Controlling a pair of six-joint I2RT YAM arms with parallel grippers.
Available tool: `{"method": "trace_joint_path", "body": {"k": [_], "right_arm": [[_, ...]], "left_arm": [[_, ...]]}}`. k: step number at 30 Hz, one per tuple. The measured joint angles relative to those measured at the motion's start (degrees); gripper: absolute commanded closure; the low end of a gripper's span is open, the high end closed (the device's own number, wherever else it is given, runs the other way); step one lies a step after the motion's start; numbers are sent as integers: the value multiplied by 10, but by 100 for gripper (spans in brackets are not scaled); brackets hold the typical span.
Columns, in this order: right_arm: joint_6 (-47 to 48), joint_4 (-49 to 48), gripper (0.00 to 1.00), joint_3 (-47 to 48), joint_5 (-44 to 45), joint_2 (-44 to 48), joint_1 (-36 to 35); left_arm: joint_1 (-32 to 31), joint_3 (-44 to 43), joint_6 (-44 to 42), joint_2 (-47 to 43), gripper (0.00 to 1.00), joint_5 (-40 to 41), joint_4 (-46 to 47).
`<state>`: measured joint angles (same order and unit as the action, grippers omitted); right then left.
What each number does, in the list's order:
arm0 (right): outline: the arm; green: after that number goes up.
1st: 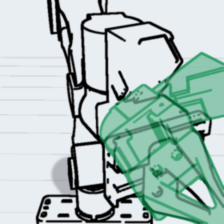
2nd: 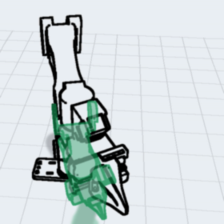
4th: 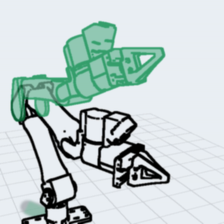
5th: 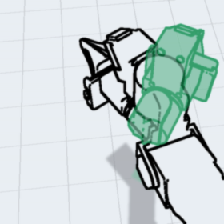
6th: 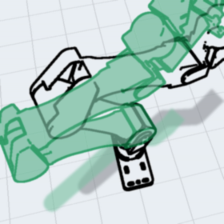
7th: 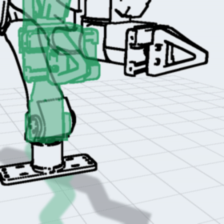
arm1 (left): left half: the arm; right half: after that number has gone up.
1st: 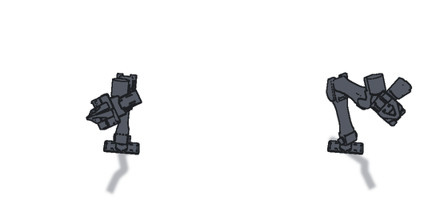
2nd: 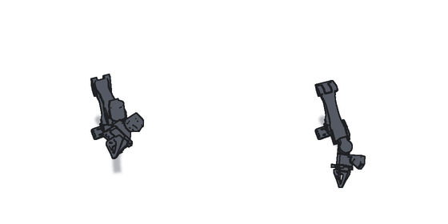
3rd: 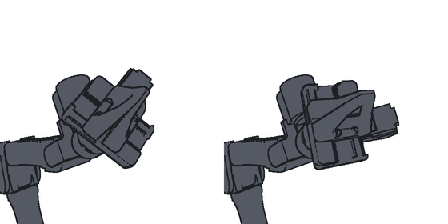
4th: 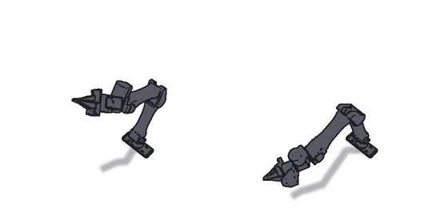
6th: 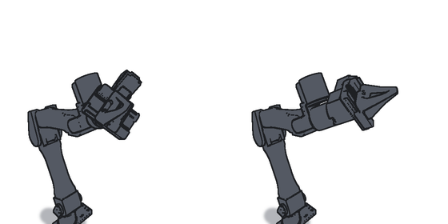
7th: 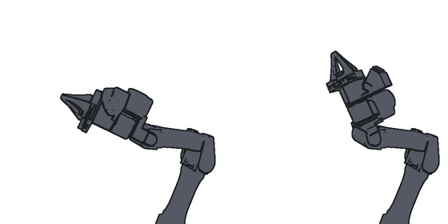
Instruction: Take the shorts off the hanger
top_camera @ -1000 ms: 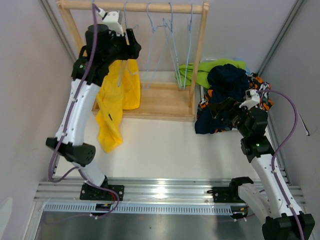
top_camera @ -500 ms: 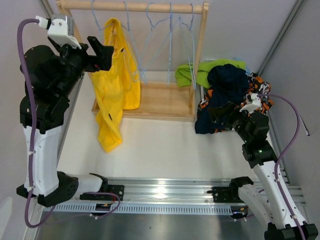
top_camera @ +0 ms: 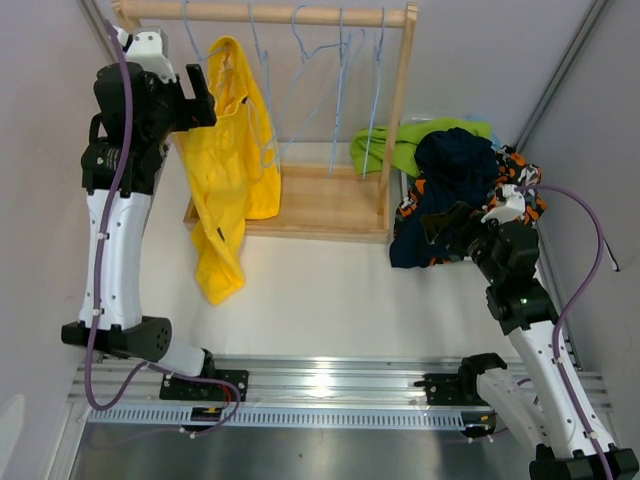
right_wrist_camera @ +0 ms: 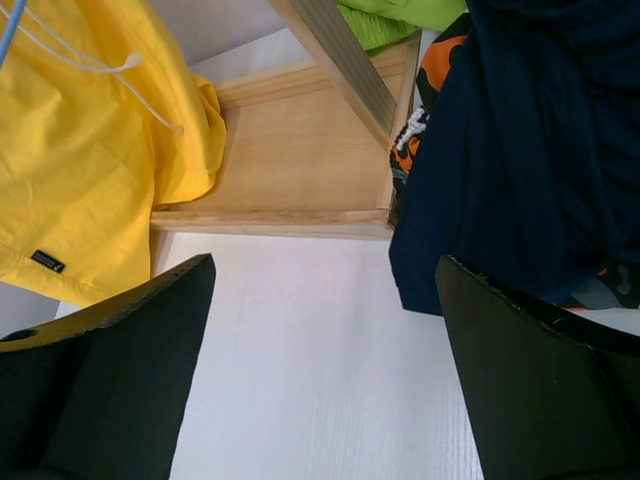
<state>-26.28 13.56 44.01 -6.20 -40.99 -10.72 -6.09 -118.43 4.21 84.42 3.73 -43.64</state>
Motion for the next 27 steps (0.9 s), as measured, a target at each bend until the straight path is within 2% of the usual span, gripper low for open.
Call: {"method": "trace_joint_path", "body": {"k": [5,11,13,16,17,20,27], "right_arm": [[12,8,1,0,8,-10,0],[22,9,1,0,15,-15,0],[25,9,0,0,16,-20,0],[29,8,0,-1,19,-25,0],[30,7,1,-1,19,-27,0],[33,6,1,-1,19,-31,0],[35,-2,0,-7,21,-35,0]], "left_arm": [[18,0,4,27,7,-23,22],[21,-1,9,64,19,-47,39],[21,-1,10,76,27,-52,42],[21,-1,17,90,61,-56,42],[22,-1,19,94,81,-56,43],[22,-1,24,98,100,-56,48],[23,-7,29,98,100,-56,43]]}}
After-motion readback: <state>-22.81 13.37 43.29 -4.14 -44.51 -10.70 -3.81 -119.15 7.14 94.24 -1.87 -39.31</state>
